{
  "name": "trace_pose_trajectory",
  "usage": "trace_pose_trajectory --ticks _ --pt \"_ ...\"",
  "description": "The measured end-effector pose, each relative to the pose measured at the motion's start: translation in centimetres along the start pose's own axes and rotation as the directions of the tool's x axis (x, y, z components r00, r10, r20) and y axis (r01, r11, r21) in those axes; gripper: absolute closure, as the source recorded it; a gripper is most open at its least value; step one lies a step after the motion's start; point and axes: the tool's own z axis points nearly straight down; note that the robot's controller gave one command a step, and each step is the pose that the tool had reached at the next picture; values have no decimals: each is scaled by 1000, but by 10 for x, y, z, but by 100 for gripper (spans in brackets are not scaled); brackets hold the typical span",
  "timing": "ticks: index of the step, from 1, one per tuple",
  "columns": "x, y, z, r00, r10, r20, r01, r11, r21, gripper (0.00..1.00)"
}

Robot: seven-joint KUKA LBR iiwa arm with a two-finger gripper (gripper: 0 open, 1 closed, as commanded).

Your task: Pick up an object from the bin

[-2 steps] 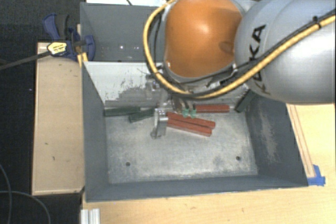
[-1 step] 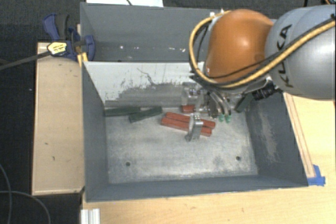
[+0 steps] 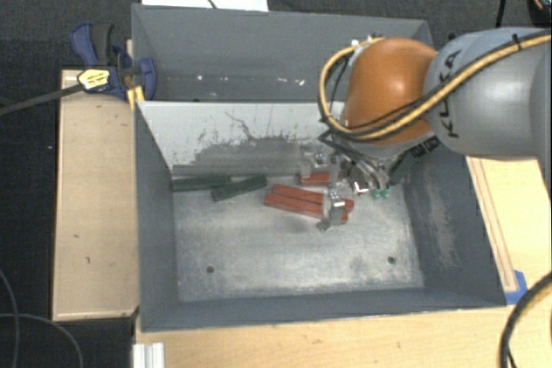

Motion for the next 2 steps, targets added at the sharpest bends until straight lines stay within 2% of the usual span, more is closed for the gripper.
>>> trace_pose_trajectory --ticks 1,2 --pt "5 -21 56 995 101 4 -101 995 -1 0" --pt "3 -20 52 995 103 11 -102 995 -2 100"
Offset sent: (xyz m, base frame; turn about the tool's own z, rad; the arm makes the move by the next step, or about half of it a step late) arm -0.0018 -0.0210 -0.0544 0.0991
